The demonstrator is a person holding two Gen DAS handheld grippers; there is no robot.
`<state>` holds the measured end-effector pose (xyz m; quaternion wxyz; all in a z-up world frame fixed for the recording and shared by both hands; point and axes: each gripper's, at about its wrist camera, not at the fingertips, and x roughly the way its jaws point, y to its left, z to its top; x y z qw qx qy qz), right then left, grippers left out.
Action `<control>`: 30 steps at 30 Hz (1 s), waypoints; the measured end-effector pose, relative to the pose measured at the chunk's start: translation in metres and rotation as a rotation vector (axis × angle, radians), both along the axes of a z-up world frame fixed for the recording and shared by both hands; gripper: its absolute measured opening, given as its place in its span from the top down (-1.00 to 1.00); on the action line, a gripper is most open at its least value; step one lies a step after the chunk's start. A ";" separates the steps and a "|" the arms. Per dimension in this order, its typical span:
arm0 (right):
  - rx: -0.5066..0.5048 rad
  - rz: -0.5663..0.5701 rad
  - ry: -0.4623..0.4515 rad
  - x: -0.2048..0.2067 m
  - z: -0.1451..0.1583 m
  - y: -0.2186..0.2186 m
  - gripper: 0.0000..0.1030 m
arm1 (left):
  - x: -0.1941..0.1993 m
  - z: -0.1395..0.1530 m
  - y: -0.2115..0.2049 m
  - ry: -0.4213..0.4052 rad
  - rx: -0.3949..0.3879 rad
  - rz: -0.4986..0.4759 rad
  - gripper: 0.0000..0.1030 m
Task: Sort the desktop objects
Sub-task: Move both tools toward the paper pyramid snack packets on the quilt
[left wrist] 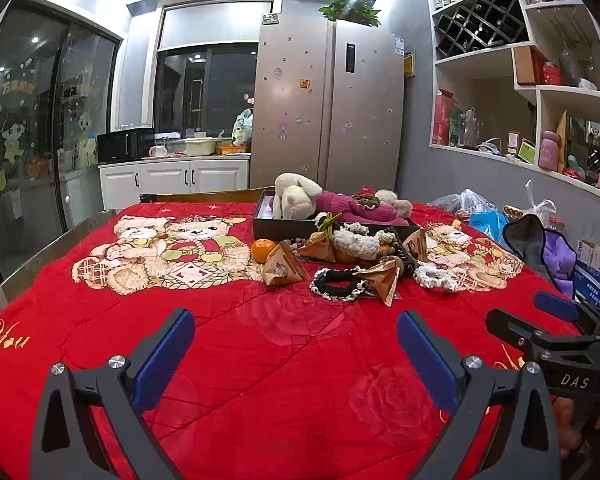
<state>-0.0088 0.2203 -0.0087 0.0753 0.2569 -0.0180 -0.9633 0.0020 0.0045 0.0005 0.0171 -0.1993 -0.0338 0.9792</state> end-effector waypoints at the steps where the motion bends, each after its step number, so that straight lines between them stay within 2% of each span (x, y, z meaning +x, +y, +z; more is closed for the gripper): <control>1: -0.001 0.001 0.000 0.000 0.000 0.000 -1.00 | 0.000 0.000 0.000 0.000 0.001 0.000 -1.00; 8: -0.005 -0.001 -0.006 -0.001 -0.001 0.000 -1.00 | 0.000 0.000 0.001 -0.003 -0.003 -0.004 -1.00; 14: -0.065 -0.016 -0.004 0.000 0.000 0.012 -1.00 | -0.003 -0.002 0.000 -0.021 0.006 -0.011 -1.00; 26: -0.140 0.064 -0.031 -0.003 -0.002 0.015 -1.00 | -0.012 -0.008 -0.014 -0.079 0.094 -0.018 -1.00; 30: -0.205 0.099 -0.033 -0.005 -0.003 0.021 -1.00 | -0.026 -0.014 -0.020 -0.149 0.139 -0.048 -1.00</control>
